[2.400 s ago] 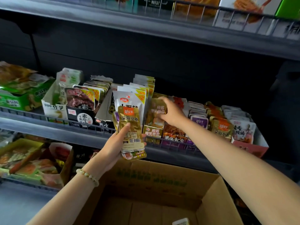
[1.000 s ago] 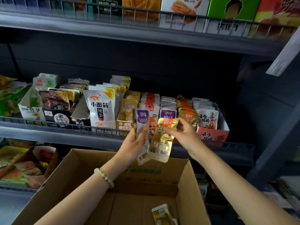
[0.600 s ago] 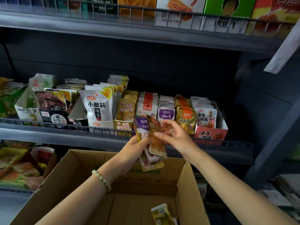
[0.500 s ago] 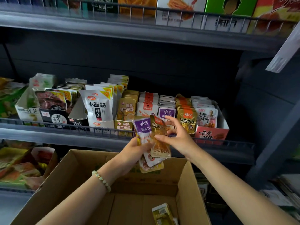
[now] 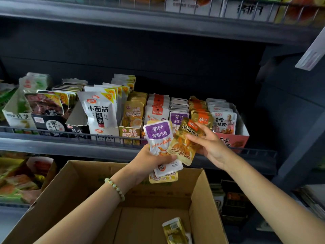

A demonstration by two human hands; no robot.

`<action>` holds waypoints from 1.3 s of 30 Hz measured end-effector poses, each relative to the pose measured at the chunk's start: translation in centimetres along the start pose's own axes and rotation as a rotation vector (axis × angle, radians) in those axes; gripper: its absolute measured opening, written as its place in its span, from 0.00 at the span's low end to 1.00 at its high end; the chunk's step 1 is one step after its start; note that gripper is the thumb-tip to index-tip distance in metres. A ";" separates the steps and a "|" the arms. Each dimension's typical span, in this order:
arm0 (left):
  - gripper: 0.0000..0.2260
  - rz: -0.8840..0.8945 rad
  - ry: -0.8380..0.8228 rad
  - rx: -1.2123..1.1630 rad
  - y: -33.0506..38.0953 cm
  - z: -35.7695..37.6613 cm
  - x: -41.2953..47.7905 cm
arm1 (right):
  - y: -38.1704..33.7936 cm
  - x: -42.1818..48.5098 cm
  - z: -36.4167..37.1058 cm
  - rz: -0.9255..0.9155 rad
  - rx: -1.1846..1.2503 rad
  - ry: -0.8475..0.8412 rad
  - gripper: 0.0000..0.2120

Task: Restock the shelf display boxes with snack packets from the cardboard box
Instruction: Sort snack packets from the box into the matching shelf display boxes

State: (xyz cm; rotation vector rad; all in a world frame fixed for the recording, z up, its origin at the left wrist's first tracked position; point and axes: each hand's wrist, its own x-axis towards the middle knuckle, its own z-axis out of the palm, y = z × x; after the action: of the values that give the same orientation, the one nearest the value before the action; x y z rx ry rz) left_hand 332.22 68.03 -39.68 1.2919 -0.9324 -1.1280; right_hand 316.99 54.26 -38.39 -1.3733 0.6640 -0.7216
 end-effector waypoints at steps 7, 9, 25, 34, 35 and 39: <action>0.08 -0.086 0.067 -0.082 0.3 0.9 3.0 | -3.2 1.4 -5.8 -0.195 -0.219 0.190 0.23; 0.07 -0.119 0.051 -0.156 0.4 1.0 3.3 | -4.1 2.0 -7.2 -0.323 -0.297 0.278 0.21; 0.07 -0.100 0.087 -0.033 -0.6 0.9 4.0 | -2.4 5.7 -7.8 -0.335 -0.973 -0.037 0.24; 0.08 0.072 0.134 0.009 0.6 1.7 2.3 | -5.0 2.3 -2.5 -0.498 -0.854 0.022 0.24; 0.09 0.092 0.129 0.022 0.8 1.8 2.1 | -5.2 1.9 -1.5 -0.408 -0.784 -0.057 0.26; 0.09 0.137 0.071 0.077 1.4 1.7 1.1 | -4.6 1.2 0.5 -0.158 -0.538 -0.226 0.25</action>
State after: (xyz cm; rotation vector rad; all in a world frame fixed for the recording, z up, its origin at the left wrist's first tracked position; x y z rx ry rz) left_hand 330.99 66.51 -38.22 1.3009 -1.0043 -0.9423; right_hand 317.84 53.37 -33.79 -1.9873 0.5949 -0.5150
